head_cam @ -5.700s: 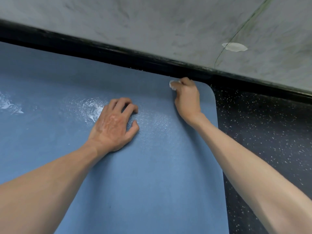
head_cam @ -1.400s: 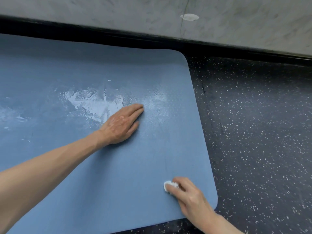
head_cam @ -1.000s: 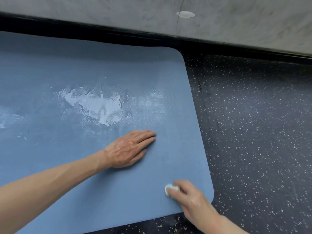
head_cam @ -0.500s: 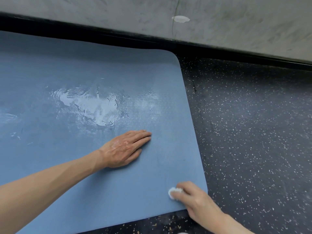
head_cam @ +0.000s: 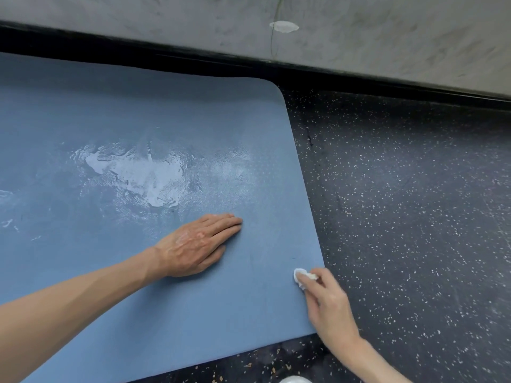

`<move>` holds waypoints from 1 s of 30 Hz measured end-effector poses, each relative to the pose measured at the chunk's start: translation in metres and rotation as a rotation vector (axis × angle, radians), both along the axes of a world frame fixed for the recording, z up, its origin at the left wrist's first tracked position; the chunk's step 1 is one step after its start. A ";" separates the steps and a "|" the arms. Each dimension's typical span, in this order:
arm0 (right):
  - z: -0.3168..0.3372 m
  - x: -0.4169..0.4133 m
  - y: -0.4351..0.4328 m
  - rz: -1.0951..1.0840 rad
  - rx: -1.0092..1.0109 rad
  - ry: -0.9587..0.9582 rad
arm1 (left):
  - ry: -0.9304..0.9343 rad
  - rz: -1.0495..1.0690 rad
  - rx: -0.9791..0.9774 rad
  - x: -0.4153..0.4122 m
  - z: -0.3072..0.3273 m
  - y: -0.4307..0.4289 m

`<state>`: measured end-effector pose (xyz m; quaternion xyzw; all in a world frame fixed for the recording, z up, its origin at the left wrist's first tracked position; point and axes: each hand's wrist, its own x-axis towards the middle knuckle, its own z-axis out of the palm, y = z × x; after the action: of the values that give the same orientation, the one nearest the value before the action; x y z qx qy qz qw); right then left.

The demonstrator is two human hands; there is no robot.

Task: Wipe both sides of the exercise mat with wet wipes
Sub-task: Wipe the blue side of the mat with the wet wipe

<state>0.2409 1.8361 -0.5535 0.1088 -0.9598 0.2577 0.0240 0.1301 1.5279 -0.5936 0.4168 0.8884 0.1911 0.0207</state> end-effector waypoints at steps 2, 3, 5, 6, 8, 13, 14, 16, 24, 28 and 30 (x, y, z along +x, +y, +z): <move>0.001 0.026 -0.015 0.062 -0.036 -0.050 | 0.002 0.000 0.001 0.002 -0.001 0.001; 0.001 0.038 -0.020 0.130 -0.043 -0.074 | 0.001 0.002 0.001 0.003 -0.002 0.002; 0.000 0.043 -0.016 0.195 -0.035 -0.101 | 0.002 0.004 -0.003 0.003 -0.002 0.002; 0.000 0.038 -0.010 0.153 -0.029 -0.085 | 0.003 0.006 -0.005 0.003 -0.002 0.001; -0.001 0.027 0.002 -0.026 -0.037 -0.010 | 0.002 0.004 -0.007 0.002 -0.002 0.001; -0.008 0.055 -0.020 -0.089 -0.073 -0.028 | 0.015 0.007 0.000 0.003 0.001 0.006; -0.008 0.060 -0.021 -0.020 -0.076 -0.047 | 0.016 0.004 0.002 0.004 0.002 0.008; -0.005 0.050 -0.011 -0.012 -0.074 -0.030 | 0.013 -0.003 0.007 0.005 0.002 0.012; -0.007 0.050 -0.028 -0.018 -0.062 -0.020 | -0.001 0.023 0.002 0.005 -0.002 0.017; 0.001 0.005 -0.010 -0.141 -0.048 0.010 | -0.004 0.040 0.015 0.007 0.000 0.018; 0.000 -0.020 -0.003 -0.307 -0.027 0.054 | -0.011 0.044 0.017 0.007 0.002 0.019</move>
<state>0.2209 1.8335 -0.5532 -0.0326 -0.9606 0.2609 0.0903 0.1371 1.5467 -0.5918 0.3964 0.8955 0.2013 0.0176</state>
